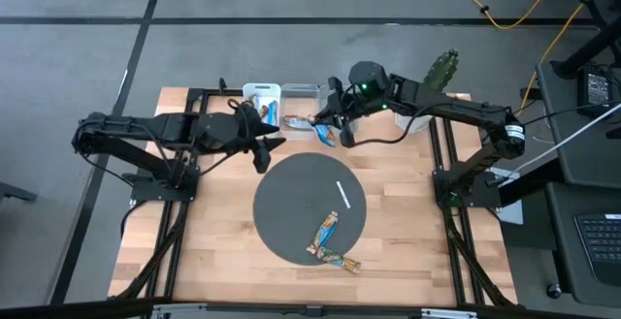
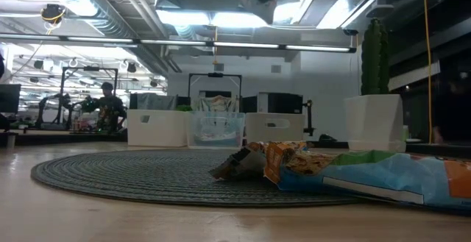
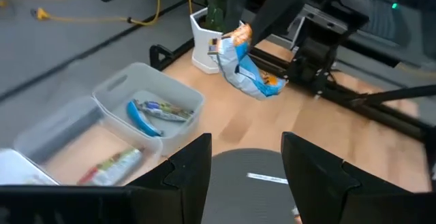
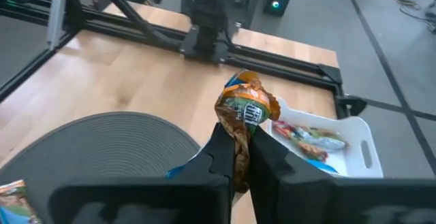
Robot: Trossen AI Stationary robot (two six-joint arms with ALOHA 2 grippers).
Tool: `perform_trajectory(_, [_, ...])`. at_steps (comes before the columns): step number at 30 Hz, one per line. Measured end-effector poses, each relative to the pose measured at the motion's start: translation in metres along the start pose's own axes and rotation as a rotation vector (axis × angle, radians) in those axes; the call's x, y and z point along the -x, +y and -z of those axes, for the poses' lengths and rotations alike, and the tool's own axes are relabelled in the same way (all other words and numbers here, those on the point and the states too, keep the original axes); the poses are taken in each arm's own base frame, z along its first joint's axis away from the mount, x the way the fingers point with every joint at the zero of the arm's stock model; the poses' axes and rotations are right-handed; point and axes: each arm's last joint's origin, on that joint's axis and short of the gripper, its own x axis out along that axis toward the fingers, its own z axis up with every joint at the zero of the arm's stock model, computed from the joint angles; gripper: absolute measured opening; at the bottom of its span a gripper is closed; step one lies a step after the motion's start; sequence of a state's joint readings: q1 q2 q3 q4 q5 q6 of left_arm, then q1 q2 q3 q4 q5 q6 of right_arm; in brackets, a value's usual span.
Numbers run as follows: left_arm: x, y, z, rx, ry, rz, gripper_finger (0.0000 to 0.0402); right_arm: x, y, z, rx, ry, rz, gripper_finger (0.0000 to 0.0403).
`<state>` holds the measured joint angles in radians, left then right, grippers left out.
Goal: Pick and place Granola Bars by type
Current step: Put the yellow granola bar into the transparent bin
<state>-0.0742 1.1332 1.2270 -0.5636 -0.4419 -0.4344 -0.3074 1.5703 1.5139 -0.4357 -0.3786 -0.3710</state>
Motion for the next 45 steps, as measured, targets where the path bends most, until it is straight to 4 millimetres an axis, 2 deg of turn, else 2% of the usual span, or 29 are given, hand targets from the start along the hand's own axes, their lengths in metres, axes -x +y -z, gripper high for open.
perform_trajectory(4, [0.000,0.005,-0.003,-0.064,-0.011,-0.022,0.0169,0.001,-0.008,0.003,-0.011,0.003,0.021,0.0038])
perform_trajectory(8, [0.000,0.010,-0.005,-0.141,-0.016,-0.044,0.0169,-0.001,-0.014,0.007,-0.020,0.008,0.034,0.0022])
perform_trajectory(14, [-0.003,0.020,-0.009,-0.284,-0.034,-0.147,0.0169,-0.009,-0.018,0.013,-0.031,0.032,0.049,0.0024])
perform_trajectory(18, [-0.006,0.032,-0.016,-0.280,-0.067,-0.254,0.0169,-0.018,-0.023,0.019,-0.031,0.061,0.079,0.0036])
perform_trajectory(25, [-0.009,0.056,-0.023,-0.250,-0.089,-0.455,0.0169,-0.028,-0.035,0.032,-0.053,0.093,0.095,0.0021])
perform_trajectory(31, [-0.011,0.068,-0.027,-0.325,-0.064,-0.512,0.0169,-0.025,-0.044,0.036,-0.052,0.106,0.139,0.0030])
perform_trajectory(37, [-0.012,0.080,-0.030,-0.285,-0.068,-0.562,0.0169,-0.021,-0.051,0.039,-0.063,0.110,0.161,0.0021])
perform_trajectory(45, [-0.012,0.083,-0.034,-0.307,-0.079,-0.578,0.0169,-0.020,-0.054,0.036,-0.059,0.074,0.180,0.0030])
